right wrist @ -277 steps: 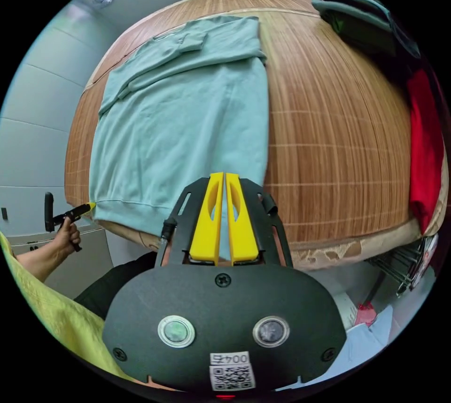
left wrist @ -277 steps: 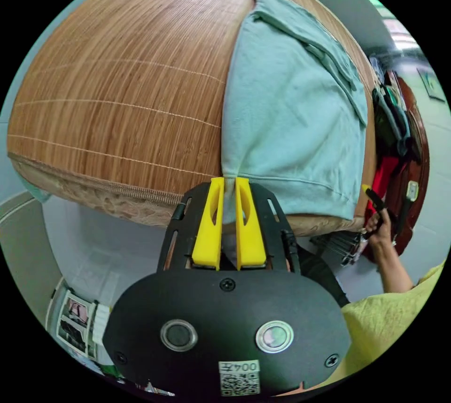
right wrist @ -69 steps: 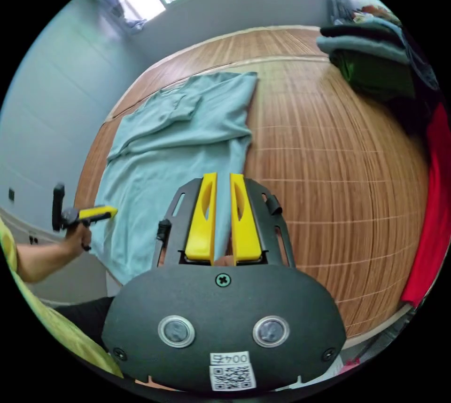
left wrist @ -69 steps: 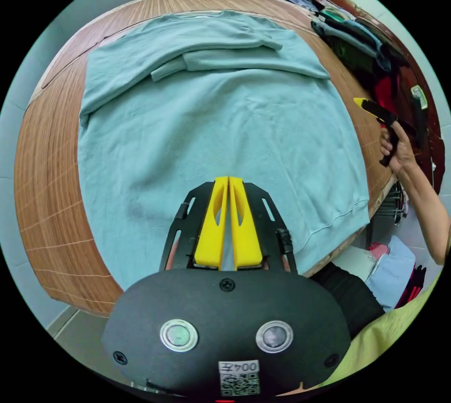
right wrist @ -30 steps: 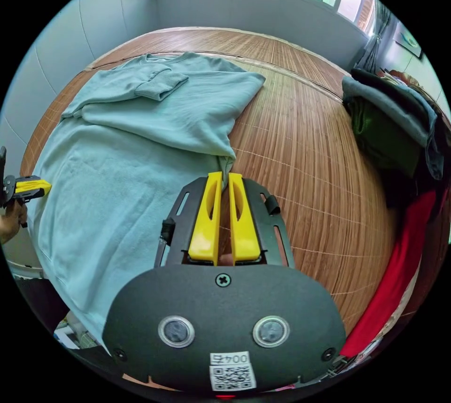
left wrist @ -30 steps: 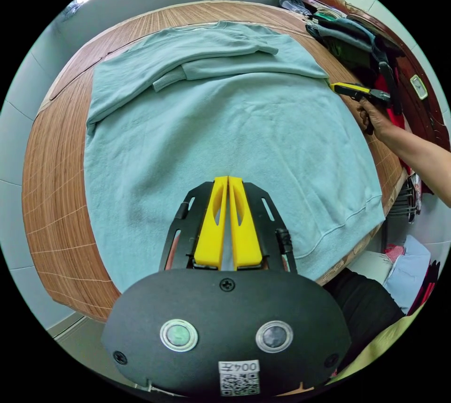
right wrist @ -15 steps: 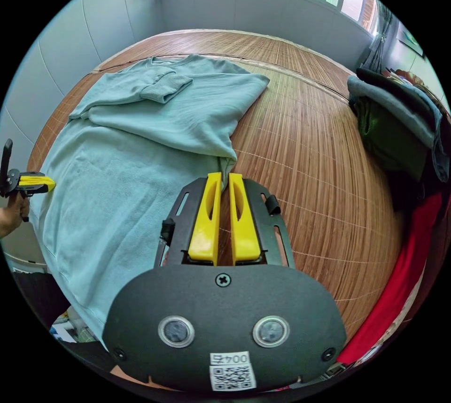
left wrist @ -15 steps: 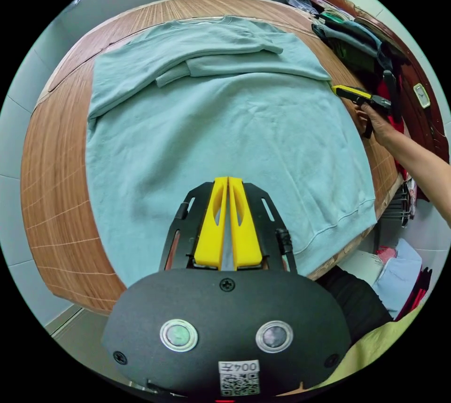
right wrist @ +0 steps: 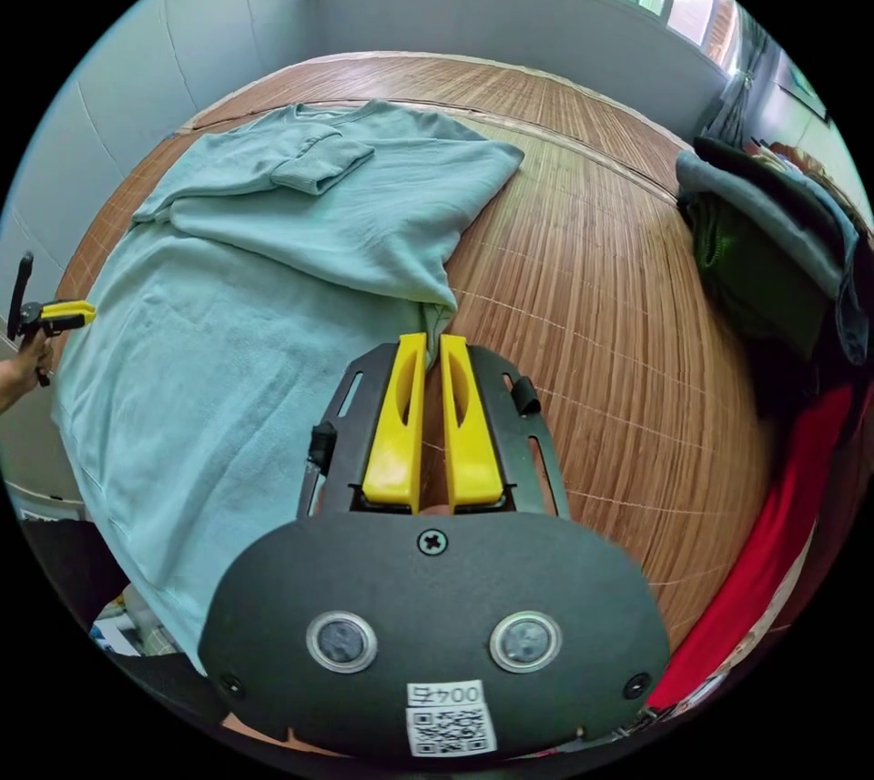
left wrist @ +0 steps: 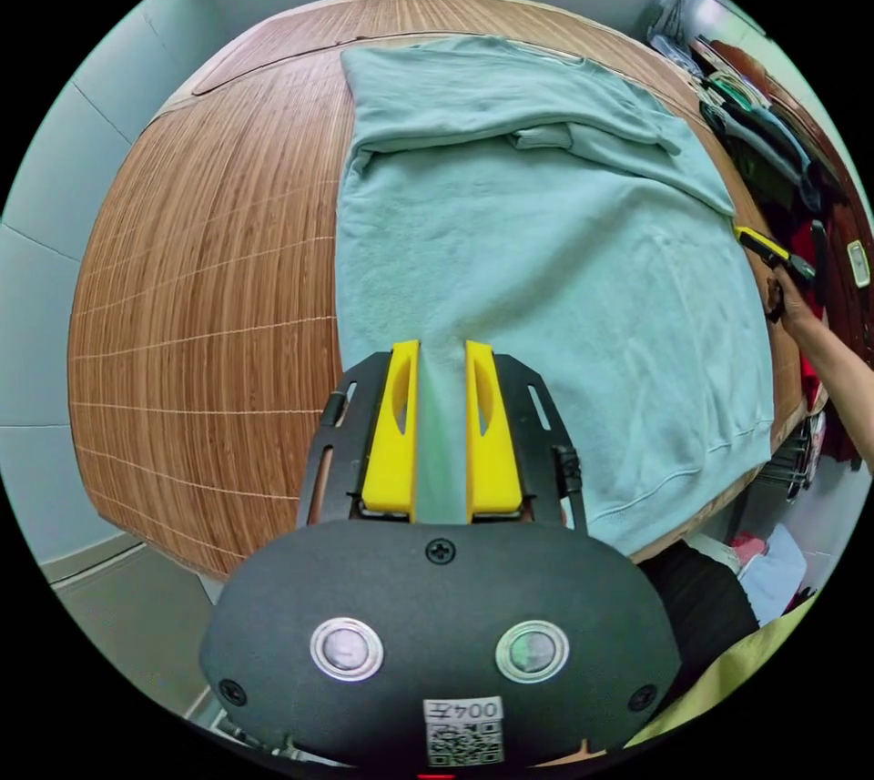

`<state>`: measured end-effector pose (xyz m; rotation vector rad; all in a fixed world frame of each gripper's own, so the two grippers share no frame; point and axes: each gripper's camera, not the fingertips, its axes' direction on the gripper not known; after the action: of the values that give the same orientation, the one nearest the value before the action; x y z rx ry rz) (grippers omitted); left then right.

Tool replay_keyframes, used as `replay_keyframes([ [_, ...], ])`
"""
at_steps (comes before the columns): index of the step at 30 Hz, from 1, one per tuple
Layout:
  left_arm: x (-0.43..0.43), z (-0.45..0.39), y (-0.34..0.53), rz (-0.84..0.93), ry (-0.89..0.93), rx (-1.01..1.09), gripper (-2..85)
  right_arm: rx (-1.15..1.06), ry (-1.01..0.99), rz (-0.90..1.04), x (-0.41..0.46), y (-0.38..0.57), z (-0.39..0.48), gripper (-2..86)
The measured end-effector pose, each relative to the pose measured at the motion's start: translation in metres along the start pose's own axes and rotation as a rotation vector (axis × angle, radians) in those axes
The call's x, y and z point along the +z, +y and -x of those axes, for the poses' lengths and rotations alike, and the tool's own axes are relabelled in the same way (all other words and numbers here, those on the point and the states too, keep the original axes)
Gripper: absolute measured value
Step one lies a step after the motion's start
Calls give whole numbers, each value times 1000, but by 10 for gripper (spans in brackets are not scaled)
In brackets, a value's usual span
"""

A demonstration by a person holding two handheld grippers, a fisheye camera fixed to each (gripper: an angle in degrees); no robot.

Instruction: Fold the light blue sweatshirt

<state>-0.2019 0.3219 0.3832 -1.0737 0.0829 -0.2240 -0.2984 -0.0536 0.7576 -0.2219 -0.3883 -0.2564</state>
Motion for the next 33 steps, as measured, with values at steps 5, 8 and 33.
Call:
replay_keyframes([
  [5,-2,0,2,-4,5,-22,79,-38,56,-8,-6,3,9,55],
  [8,-3,-1,2,0,2,-20,79,11,5,-7,-11,5,2,71],
  [33,-13,-1,12,-15,6,-35,78,30,26,60,-30,-31,55,70],
])
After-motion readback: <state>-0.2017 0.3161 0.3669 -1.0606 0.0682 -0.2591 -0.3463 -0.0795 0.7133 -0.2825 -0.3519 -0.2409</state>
